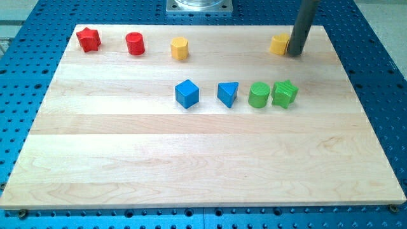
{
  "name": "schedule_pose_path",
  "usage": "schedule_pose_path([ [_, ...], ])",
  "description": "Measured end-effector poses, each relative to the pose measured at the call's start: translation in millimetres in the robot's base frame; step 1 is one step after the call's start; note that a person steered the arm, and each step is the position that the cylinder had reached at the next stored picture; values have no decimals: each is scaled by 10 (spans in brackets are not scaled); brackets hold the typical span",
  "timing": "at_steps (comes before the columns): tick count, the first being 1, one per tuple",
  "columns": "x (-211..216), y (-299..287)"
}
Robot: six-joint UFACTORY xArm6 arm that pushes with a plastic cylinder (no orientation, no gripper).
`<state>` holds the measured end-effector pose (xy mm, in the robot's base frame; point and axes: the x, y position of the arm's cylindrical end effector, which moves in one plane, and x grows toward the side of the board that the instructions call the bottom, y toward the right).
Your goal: Place the yellow heart to the right of the yellow hexagon
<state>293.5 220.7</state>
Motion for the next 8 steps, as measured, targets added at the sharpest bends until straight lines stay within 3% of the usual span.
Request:
schedule_pose_path([
  [1,-289,-67],
  [2,-443,-672],
  [3,-425,-1509],
  [4,-281,-1773],
  [6,262,-771],
  [7,296,-1310],
  [8,313,-1410],
])
